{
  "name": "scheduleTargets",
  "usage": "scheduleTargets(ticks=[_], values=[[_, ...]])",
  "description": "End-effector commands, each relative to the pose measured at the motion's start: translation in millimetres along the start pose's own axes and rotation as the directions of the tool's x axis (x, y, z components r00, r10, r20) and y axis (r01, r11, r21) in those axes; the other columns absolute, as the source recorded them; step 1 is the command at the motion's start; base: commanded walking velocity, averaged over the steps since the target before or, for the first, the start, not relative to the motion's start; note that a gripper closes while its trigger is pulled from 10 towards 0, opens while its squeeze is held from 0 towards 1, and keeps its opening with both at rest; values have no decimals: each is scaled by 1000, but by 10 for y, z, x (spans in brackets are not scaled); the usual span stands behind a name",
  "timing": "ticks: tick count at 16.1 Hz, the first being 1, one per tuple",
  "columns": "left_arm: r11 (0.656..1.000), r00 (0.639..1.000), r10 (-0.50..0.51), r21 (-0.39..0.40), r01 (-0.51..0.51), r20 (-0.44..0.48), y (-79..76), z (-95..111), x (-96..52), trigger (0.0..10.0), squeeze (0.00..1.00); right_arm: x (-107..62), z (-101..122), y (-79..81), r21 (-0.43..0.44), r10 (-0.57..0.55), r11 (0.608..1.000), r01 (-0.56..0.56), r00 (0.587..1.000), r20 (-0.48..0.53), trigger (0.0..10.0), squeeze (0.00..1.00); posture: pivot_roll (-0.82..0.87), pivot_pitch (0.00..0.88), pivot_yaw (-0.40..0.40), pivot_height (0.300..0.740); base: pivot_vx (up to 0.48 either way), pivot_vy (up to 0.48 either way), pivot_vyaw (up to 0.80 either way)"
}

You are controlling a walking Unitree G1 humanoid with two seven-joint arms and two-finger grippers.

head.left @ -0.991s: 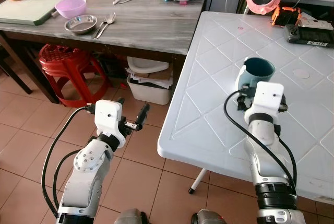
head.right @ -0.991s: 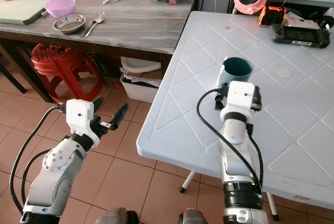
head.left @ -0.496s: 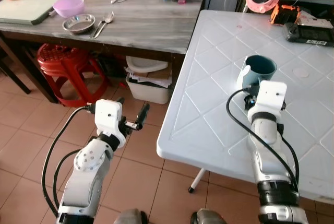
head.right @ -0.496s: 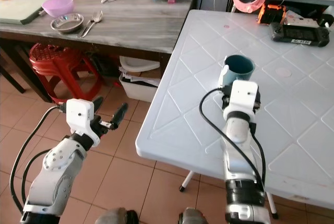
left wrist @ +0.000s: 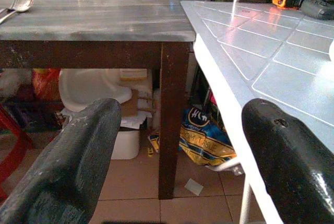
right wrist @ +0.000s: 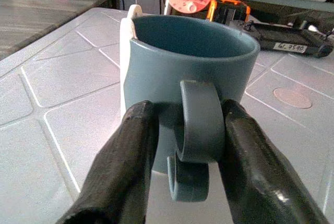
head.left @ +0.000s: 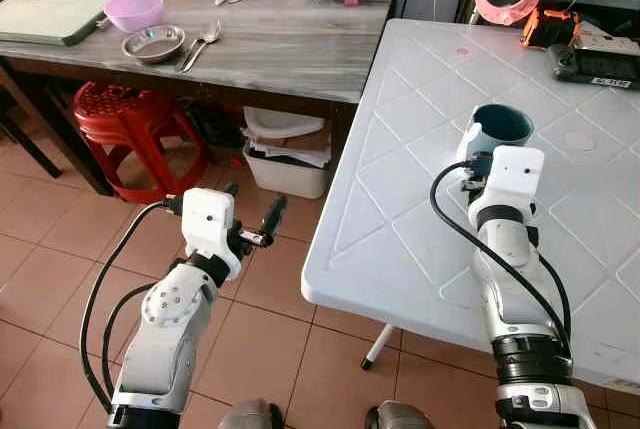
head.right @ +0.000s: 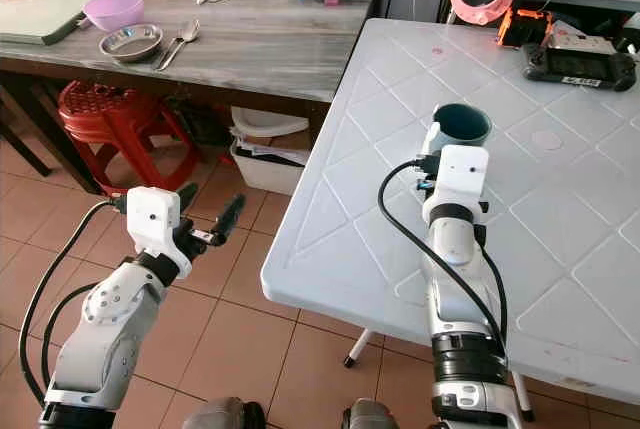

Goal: Setting the table

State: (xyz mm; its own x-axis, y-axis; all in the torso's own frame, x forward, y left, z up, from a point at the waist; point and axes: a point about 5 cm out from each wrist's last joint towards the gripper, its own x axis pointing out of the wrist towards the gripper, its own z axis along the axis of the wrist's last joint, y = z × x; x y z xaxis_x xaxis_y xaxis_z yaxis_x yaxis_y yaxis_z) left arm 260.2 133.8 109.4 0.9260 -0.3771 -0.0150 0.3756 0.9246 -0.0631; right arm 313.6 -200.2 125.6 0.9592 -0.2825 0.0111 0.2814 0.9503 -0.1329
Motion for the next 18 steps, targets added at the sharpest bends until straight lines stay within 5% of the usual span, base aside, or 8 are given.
scheduleTargets(ticks=[1,13,14,15,18], values=[[1000,1000,15,23,-14,-11,37,9,1,10000,0,25,-1,15,14,9,1000,-9,1000,-3,0,0,25,51,73,740,0,0,0],[998,998,65,8,-65,-20,89,-21,109,10000,0,2,-12,-92,23,-29,999,29,1000,5,314,0,8,0,45,740,0,0,0],[998,998,65,2,-65,-11,97,-10,120,10000,0,-21,-5,-81,27,-19,999,18,1000,9,7882,0,6,0,43,740,0,289,0],[998,998,64,1,-64,-5,93,-8,131,10000,0,-43,-9,-74,32,-9,999,9,1000,8,10000,0,2,0,39,740,0,315,0],[998,998,67,-7,-67,2,72,-26,166,10000,0,-163,-68,-62,10,26,1000,-26,1000,3,10000,0,-17,0,30,740,0,320,0]])
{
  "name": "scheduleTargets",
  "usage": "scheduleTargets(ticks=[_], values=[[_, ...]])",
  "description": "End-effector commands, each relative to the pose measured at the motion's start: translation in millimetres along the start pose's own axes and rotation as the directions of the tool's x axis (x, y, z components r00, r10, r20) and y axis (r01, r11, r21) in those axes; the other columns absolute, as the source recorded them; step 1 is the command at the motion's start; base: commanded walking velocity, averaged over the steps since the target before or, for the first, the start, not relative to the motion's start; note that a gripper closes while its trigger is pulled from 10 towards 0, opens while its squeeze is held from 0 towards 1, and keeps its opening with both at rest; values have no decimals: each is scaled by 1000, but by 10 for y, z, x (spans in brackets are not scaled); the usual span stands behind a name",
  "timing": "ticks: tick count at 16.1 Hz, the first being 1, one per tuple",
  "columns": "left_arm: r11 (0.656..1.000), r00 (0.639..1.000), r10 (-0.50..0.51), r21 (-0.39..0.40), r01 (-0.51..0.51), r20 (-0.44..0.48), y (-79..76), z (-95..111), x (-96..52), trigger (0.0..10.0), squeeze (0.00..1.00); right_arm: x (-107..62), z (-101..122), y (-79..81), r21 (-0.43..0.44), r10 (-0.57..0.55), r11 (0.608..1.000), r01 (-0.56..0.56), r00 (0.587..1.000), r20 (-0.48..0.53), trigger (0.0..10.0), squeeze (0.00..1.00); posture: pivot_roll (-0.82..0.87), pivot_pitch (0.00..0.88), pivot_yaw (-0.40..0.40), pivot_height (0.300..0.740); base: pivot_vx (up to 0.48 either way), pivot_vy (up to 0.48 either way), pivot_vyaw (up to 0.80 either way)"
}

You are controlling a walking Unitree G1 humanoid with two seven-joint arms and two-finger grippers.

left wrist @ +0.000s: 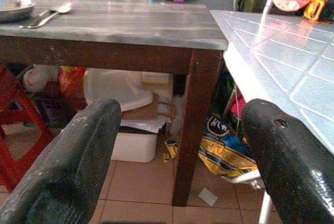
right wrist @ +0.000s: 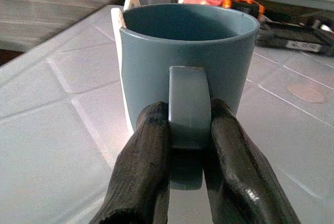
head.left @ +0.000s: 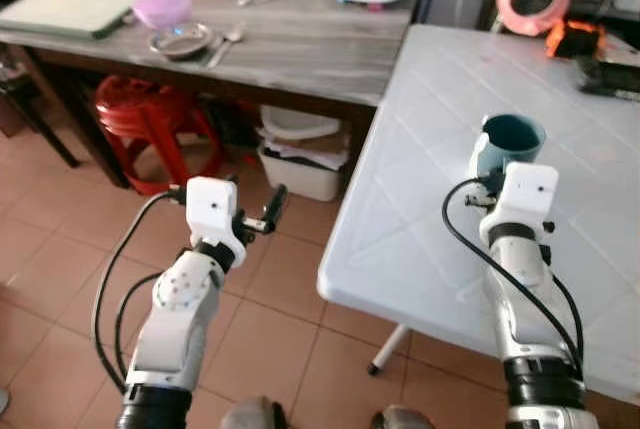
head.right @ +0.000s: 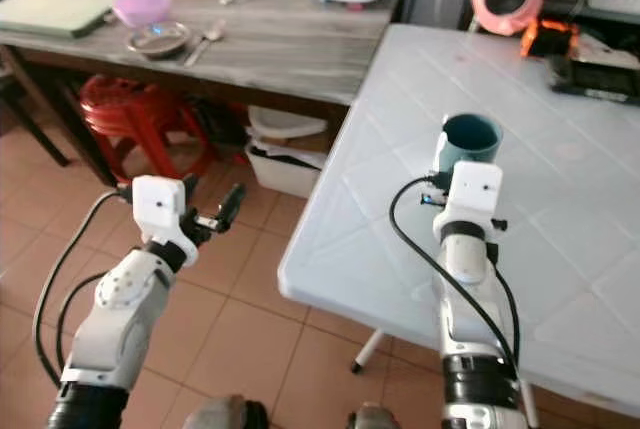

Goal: Setting the table

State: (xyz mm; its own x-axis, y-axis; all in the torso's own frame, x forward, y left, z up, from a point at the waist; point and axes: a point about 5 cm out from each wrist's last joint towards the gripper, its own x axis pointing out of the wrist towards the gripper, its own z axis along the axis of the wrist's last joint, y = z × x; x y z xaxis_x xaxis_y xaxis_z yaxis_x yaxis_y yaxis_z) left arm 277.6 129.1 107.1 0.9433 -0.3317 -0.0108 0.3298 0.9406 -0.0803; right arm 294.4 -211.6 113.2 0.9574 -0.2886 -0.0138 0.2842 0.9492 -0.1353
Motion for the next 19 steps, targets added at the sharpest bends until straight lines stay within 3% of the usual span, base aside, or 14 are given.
scheduleTargets(ticks=[1,12,19], values=[[1000,1000,19,7,-19,-4,40,-17,-1,10000,0,-45,49,84,12,37,999,-38,999,22,10000,0,-22,0,30,740,0,322,0],[1000,999,-22,20,21,40,24,-4,50,10000,0,-58,97,178,-1,61,998,-61,997,40,10000,0,-30,0,36,740,0,425,0],[999,999,-43,32,42,22,43,-19,42,10000,0,-35,102,199,-6,47,999,-47,998,45,10000,0,-19,0,45,740,346,294,0]])
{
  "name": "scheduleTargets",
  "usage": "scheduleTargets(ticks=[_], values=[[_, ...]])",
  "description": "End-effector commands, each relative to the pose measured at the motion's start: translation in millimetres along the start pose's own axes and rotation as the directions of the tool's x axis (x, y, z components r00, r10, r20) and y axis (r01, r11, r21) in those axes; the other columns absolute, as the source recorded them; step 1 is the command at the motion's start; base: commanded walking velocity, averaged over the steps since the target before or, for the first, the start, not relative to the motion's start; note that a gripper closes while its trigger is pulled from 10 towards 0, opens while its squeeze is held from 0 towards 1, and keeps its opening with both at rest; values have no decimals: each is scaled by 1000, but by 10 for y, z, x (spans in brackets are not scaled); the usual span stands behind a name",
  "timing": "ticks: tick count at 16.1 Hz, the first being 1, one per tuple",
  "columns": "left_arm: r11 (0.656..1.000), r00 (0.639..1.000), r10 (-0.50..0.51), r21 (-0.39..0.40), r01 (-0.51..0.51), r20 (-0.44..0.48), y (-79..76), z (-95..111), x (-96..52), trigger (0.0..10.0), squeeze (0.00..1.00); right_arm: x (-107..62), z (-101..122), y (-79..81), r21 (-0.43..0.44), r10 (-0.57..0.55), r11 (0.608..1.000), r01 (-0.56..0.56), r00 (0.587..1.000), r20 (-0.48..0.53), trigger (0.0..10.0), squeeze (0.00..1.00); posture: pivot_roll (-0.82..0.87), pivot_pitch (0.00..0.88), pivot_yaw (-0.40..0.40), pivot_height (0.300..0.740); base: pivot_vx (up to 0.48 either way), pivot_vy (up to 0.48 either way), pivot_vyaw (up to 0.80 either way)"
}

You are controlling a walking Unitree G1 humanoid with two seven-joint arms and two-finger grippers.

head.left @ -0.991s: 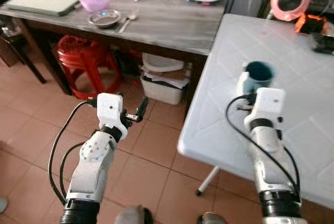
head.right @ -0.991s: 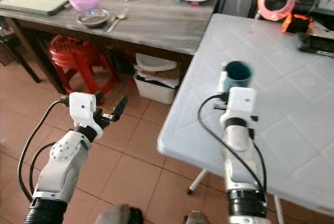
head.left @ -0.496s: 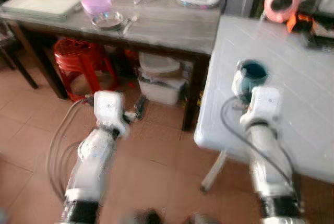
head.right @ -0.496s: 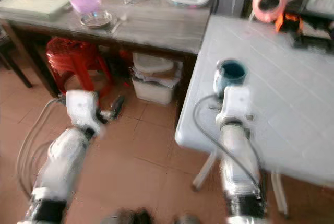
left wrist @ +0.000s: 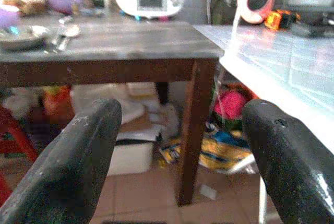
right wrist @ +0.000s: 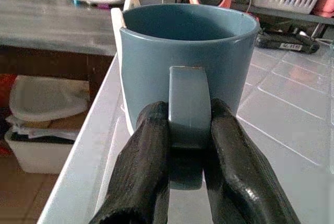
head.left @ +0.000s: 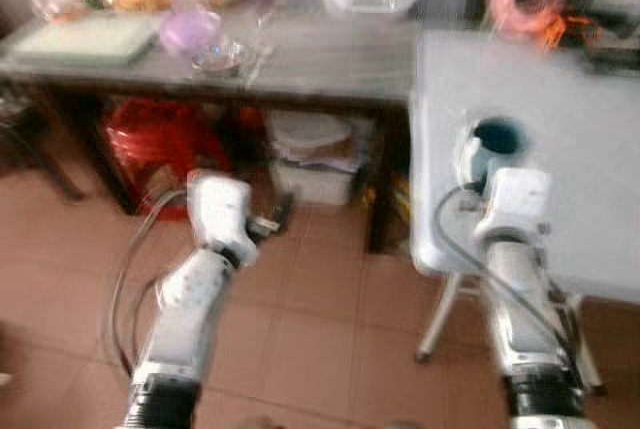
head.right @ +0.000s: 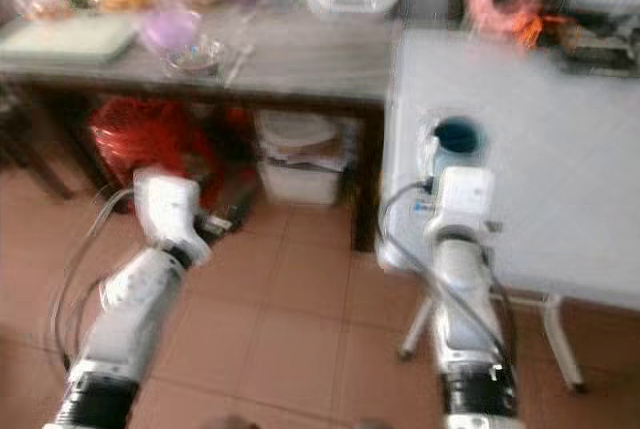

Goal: Setting the table

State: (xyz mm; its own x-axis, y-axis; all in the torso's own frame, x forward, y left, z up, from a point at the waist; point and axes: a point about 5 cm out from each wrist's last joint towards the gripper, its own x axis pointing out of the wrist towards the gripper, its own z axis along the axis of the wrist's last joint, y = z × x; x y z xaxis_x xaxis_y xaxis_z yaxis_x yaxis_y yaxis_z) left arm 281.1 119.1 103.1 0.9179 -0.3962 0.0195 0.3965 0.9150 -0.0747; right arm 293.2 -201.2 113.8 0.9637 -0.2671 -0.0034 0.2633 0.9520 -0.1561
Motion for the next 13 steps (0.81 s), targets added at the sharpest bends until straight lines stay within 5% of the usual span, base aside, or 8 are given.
scheduleTargets(ticks=[1,6,13], values=[[999,999,29,27,-29,-14,125,16,-38,10000,0,11,82,104,15,21,1000,-22,999,32,10000,0,-17,0,46,740,465,0,0],[1000,1000,11,6,-11,-9,111,33,-33,10000,0,23,86,123,17,25,1000,-25,999,36,10000,0,-12,0,48,740,455,0,0],[1000,1000,12,19,-12,-3,94,32,-44,10000,0,11,83,109,13,23,1000,-23,999,38,10000,0,-17,0,49,740,378,294,0]])
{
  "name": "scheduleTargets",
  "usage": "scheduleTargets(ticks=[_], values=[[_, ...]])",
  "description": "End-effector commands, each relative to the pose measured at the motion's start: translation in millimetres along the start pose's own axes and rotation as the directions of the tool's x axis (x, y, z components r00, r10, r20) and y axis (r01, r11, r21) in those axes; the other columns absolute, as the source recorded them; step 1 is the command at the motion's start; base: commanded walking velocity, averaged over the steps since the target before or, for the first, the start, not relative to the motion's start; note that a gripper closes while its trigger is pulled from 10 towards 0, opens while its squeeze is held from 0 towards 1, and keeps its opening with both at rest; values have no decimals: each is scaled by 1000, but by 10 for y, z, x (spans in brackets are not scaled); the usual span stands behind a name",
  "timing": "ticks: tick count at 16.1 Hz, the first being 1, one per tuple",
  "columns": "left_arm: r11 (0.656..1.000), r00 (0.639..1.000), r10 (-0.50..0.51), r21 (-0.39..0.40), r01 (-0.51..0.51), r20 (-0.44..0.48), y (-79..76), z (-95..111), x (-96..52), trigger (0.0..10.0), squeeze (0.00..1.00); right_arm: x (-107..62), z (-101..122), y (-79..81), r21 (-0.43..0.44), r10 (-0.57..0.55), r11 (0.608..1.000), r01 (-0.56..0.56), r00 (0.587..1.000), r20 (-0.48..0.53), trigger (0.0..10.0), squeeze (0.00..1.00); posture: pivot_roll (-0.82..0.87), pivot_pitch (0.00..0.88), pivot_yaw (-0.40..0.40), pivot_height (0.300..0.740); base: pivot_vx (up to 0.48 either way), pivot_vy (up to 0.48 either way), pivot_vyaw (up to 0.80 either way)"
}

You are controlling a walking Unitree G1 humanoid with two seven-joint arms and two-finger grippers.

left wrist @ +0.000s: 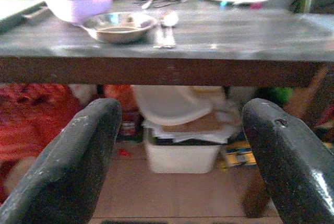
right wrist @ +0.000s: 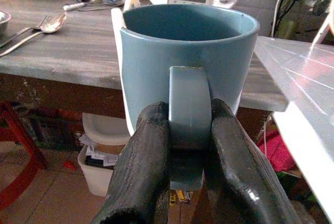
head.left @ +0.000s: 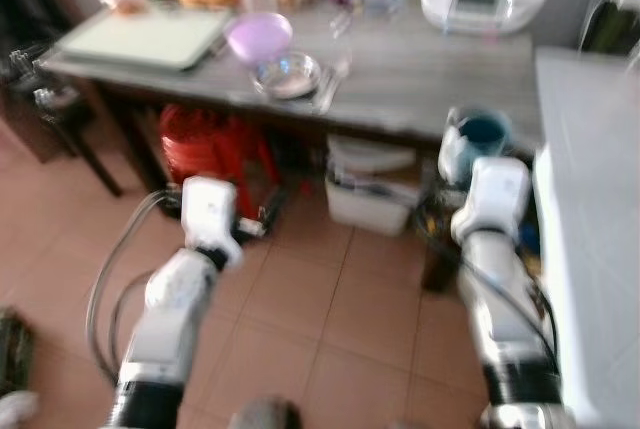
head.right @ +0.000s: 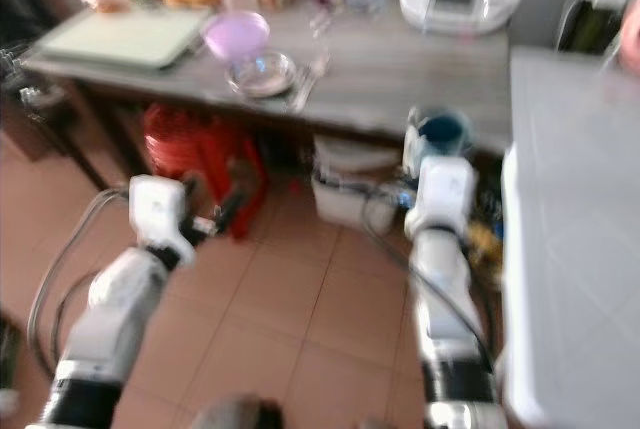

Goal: Setting the table

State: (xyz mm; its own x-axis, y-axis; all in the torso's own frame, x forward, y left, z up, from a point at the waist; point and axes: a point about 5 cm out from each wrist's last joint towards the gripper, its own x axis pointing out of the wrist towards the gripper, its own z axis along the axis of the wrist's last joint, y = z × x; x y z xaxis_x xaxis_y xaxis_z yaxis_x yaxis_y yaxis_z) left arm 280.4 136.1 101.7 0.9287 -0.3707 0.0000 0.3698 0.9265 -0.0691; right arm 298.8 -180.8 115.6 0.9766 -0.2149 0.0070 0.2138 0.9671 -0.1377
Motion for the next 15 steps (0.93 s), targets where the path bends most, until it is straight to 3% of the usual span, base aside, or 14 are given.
scheduleTargets(ticks=[1,11,15], values=[[1000,1000,-11,7,11,6,-58,24,25,10000,0,4,32,-93,-4,-24,1000,24,1000,20,10000,0,-18,0,48,740,326,352,0],[1000,1000,-10,29,10,17,-69,26,34,10000,0,-12,67,-61,-20,4,1000,-3,999,44,10000,0,-23,0,50,740,52,381,0],[999,999,-3,35,1,43,-63,63,42,10000,0,-9,64,-53,-20,4,1000,-3,999,39,10000,0,-22,0,50,740,0,0,-134]])
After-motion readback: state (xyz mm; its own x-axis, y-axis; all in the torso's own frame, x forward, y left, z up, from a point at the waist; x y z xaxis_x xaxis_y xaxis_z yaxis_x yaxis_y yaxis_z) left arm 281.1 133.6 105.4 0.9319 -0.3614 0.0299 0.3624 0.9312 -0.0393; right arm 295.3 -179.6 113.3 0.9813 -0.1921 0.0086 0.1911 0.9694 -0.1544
